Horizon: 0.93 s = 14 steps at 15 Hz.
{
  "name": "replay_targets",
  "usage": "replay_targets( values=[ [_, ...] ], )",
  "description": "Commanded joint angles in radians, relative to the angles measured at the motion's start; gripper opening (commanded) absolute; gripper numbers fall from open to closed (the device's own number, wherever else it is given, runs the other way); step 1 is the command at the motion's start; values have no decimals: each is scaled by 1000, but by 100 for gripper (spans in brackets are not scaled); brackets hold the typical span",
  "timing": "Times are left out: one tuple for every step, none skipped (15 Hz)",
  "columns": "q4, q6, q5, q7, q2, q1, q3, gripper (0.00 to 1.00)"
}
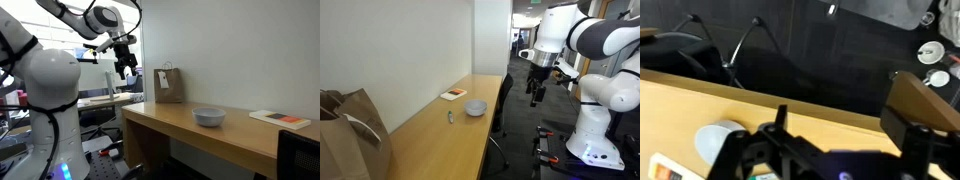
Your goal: Pick up the green marker and put it in the bowl
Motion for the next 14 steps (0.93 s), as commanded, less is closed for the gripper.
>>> replay_targets(
  values=[
    [2, -2, -11, 9, 4, 14, -12, 100],
    [2, -2, -11, 9, 4, 14, -12, 100],
    [2, -2, -11, 9, 4, 14, -12, 100],
    [2, -2, -11, 9, 4, 14, -12, 100],
    [2, -2, -11, 9, 4, 14, -12, 100],
    [2, -2, -11, 9, 4, 14, -12, 100],
    [2, -2, -11, 9, 4, 14, -12, 100],
    [11, 22, -14, 51, 23, -14, -4, 100],
    [20, 50, -16, 86, 40, -38, -2, 100],
    [27, 94, -15, 133, 58, -67, -1, 100],
    [41, 134, -15, 163, 85, -92, -7, 100],
    [63, 175, -20, 196, 125, -128, -8, 100],
    [78, 217, -21, 222, 161, -157, -12, 100],
    [108, 259, -25, 243, 220, -190, -15, 100]
  ],
)
